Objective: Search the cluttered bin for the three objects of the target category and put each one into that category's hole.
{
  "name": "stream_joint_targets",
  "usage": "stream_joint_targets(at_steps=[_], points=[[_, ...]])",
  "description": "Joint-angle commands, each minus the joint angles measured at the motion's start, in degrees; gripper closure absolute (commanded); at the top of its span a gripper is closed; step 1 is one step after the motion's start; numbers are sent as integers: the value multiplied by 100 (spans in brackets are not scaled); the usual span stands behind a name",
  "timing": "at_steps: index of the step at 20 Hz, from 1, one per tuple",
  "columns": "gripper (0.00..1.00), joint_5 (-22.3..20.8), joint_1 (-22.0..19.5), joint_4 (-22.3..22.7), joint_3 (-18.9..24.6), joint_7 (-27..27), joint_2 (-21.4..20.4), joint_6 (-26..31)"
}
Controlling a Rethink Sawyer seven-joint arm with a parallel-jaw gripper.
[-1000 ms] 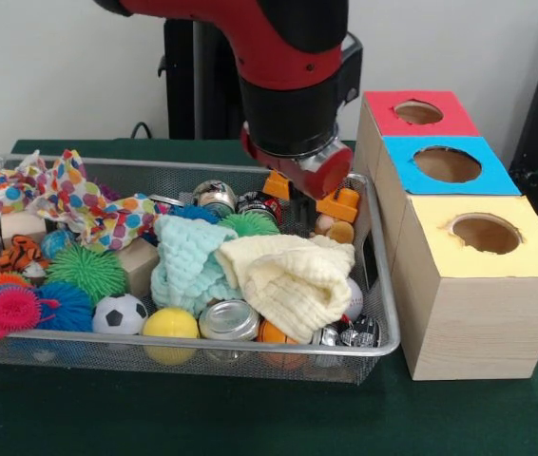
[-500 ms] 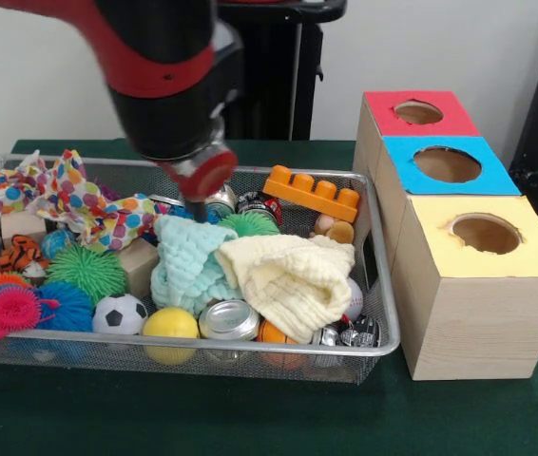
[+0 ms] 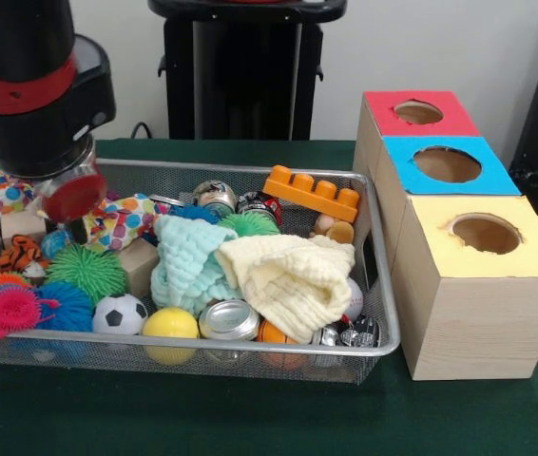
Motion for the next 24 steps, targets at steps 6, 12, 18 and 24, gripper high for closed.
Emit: stream_joint_targets(at_steps=[6, 12, 18, 24], points=[[100, -221, -209, 271, 838, -883, 743, -986], [100, -129, -267, 528, 960, -684, 890, -1488], [100, -44, -273, 825, 1040, -479, 881, -1733], [100, 39, -245, 1244, 1086, -251, 733, -1892]])
